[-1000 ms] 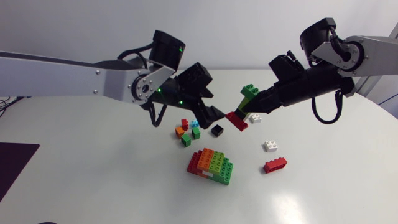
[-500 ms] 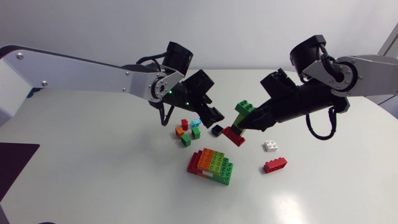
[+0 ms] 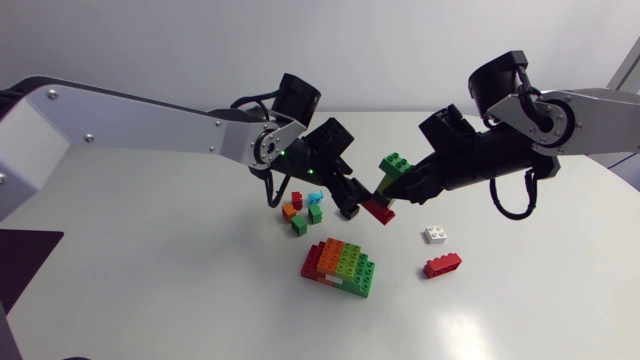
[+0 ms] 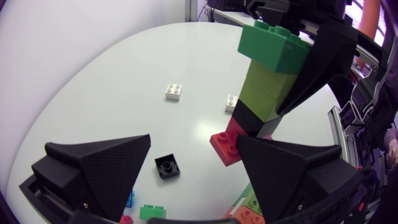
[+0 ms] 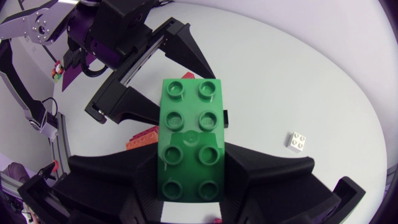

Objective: Disassemble duplo

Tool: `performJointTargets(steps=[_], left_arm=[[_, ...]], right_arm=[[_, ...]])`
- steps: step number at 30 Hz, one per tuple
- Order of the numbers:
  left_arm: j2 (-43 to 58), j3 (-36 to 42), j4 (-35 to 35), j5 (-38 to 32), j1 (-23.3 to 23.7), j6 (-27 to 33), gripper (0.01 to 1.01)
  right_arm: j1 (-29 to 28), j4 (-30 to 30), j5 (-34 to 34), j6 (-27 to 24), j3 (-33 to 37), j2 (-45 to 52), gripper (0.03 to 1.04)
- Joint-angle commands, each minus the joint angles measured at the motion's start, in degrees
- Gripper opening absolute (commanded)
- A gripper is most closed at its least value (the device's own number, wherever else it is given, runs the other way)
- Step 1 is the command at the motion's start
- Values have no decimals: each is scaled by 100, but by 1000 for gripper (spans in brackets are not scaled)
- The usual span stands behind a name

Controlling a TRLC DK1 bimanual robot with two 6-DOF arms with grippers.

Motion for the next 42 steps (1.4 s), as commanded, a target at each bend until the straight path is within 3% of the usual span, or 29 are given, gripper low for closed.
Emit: performJointTargets(steps=[1, 16, 27, 42], left_arm=[[334, 137, -89, 50, -37, -92, 961], [598, 128, -230, 68, 95, 136, 959], [35, 163, 42, 112, 218, -180, 959], [194, 23, 139, 156, 33, -312, 959]], right_arm=[[-122, 169, 32, 36, -50, 39, 249], [-342, 265, -100, 28, -76, 65, 251], [-227, 406, -38, -8, -410, 127, 251], [-60, 520, -65, 168, -340, 30, 252]])
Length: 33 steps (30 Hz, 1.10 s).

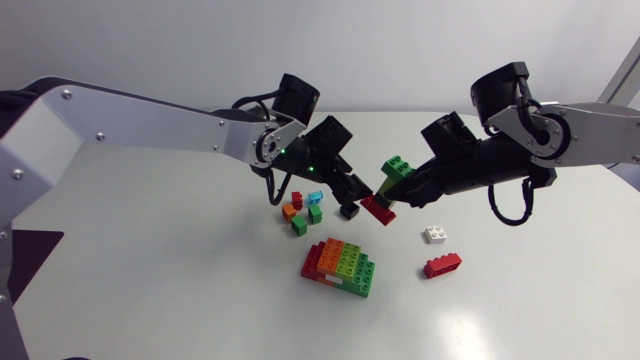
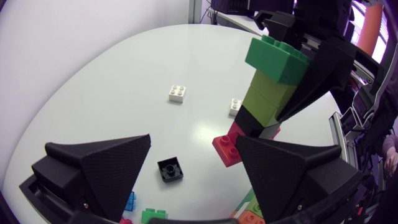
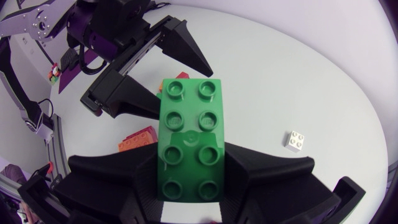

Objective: Disassemble duplo

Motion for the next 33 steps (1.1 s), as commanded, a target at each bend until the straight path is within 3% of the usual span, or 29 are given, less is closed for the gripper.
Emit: performJointTargets(steps=[1, 18, 33], left_arm=[[98, -122, 41, 70, -50, -128, 959], [344, -245, 23, 167, -32, -14, 959], [-245, -280, 58, 228, 91, -76, 959]], right_arm=[[29, 88, -21, 149, -64, -40, 252], [-296, 44, -364, 245, 6, -514, 254], [-146, 351, -179, 201, -311, 4, 254]])
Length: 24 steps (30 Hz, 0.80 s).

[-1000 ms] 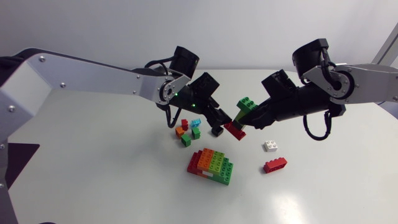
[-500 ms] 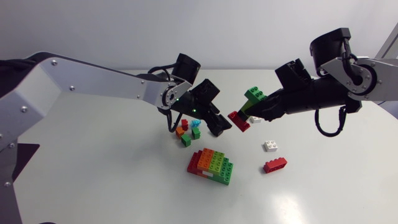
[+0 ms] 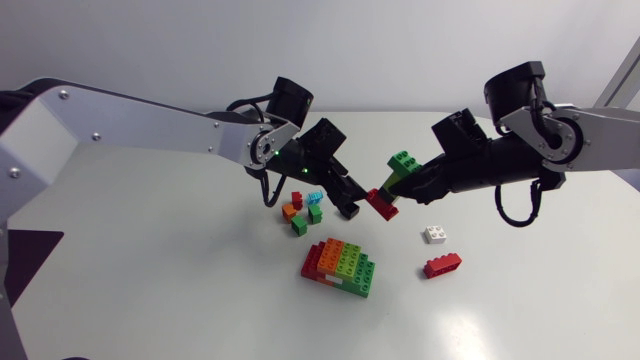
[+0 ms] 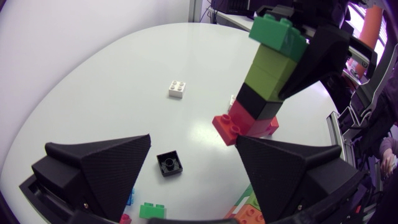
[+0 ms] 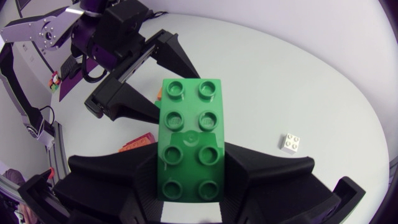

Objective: Disassemble duplo

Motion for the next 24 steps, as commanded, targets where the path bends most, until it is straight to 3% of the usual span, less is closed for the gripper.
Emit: performJointTargets(steps=[1, 14, 24], left_arm=[[-193, -147, 78, 69, -23, -80, 959], [53, -217, 157, 69, -111, -89, 959], [264, -322, 157, 78, -102, -54, 959]], right_arm=[[57, 72, 15, 75, -142, 162, 254], [233, 36, 77, 259, -54, -252, 254], [48, -131, -11, 242, 148, -498, 254]])
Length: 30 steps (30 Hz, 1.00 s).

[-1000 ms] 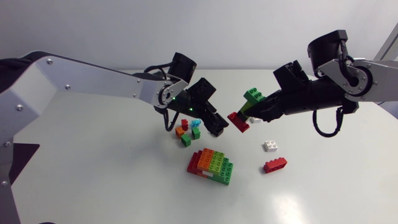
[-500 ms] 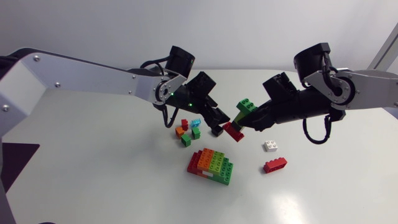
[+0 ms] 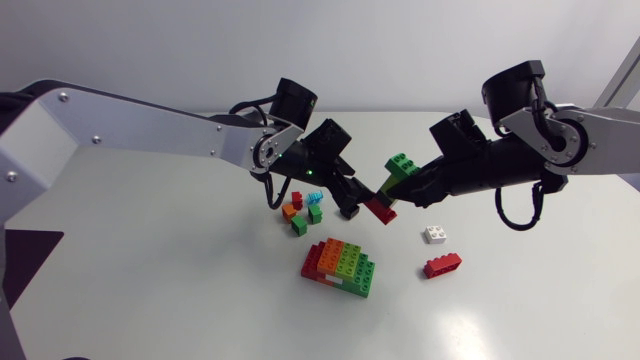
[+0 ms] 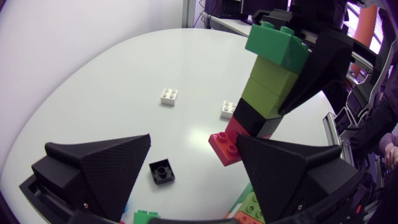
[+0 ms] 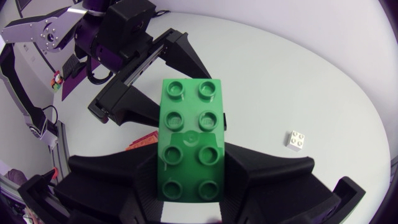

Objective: Disassemble duplo

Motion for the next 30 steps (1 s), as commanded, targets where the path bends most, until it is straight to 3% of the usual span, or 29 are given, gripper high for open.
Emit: performJointTargets(steps=[1, 23, 30], left_arm=[[271, -255, -74, -43, -8, -41, 959], [359, -193, -320, -333, -219, 214, 959], [-54, -316, -277, -376, -210, 249, 959]], right_arm=[[-90, -24, -74, 91, 226, -281, 254], [-90, 20, -101, 73, 147, -229, 254], [-371, 99, -171, 20, 103, -26, 256]])
